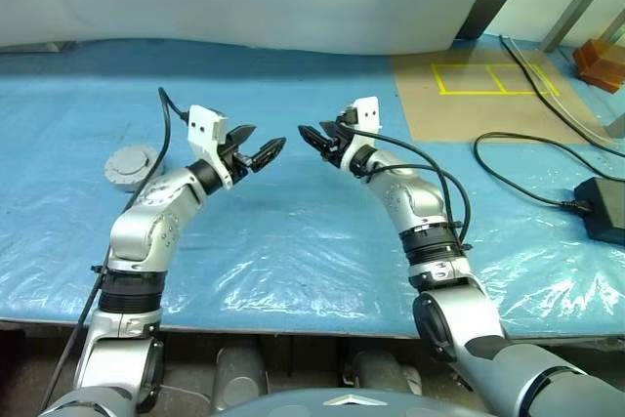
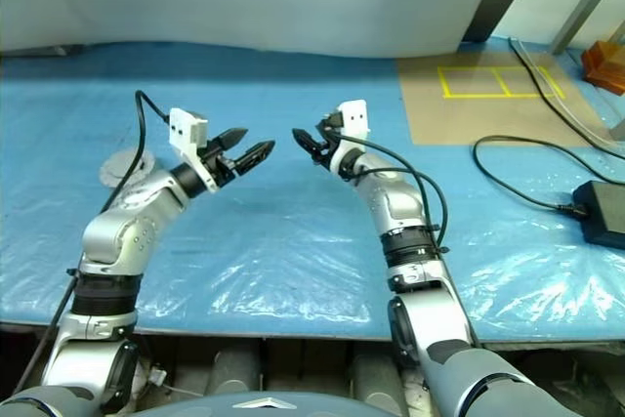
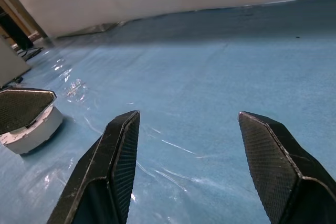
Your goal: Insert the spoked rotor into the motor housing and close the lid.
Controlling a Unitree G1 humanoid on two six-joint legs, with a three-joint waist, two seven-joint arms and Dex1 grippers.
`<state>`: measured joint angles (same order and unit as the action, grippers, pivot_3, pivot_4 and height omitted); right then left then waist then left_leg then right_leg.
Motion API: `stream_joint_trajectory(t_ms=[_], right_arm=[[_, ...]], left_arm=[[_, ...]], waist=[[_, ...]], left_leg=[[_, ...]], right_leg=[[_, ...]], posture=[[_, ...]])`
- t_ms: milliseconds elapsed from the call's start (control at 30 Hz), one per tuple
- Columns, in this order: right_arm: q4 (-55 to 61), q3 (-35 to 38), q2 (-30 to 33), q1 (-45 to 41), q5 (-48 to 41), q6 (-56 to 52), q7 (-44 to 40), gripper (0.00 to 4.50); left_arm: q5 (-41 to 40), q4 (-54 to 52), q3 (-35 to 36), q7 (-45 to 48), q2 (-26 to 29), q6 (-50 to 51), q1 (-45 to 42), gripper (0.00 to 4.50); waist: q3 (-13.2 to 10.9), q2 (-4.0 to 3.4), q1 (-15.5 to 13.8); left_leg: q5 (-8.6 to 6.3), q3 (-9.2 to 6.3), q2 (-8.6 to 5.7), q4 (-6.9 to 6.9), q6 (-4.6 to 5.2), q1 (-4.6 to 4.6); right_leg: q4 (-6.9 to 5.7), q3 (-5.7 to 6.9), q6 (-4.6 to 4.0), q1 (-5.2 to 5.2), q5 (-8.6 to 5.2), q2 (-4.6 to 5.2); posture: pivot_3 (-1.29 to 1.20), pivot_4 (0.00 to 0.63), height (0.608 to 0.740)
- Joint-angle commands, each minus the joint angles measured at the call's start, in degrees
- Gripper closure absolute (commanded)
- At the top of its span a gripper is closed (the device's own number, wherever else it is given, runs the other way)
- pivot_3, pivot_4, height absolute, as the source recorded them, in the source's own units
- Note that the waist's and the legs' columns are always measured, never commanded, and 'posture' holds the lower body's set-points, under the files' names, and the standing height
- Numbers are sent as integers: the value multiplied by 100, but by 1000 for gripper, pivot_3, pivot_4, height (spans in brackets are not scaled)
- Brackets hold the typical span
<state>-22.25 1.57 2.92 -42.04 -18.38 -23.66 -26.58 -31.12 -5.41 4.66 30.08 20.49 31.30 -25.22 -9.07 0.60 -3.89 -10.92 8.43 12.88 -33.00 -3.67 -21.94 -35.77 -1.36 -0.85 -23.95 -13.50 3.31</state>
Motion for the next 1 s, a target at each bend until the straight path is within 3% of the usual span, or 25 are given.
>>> stream_joint_trajectory(t_ms=[33,533,800,1000], right_arm=[[48,35,-49,-91,21,226,14,1392],[-96,-76,-152,-208,132,422,-206,1392],[339,-265,-166,210,227,544,-255,1392],[658,-68,3,438,179,384,-113,1392]], left_arm=[[21,-121,98,63,88,-43,-99,239],[-53,-438,249,-224,-3,20,82,239],[-112,-713,342,-417,22,263,360,239],[-45,-825,-4,-428,-171,416,454,239]], waist=[[0,0,0],[0,0,3],[0,0,4],[0,-1,-16]], left_leg=[[0,0,0,0,0,0],[0,0,0,0,0,-1],[0,0,1,2,0,-2],[0,0,0,1,0,-2]], right_leg=[[0,0,0,0,0,0],[2,1,0,0,0,0],[4,1,0,0,0,0],[4,1,0,0,0,2]], posture=[[0,150,740],[0,150,740],[0,150,740],[0,150,740]])
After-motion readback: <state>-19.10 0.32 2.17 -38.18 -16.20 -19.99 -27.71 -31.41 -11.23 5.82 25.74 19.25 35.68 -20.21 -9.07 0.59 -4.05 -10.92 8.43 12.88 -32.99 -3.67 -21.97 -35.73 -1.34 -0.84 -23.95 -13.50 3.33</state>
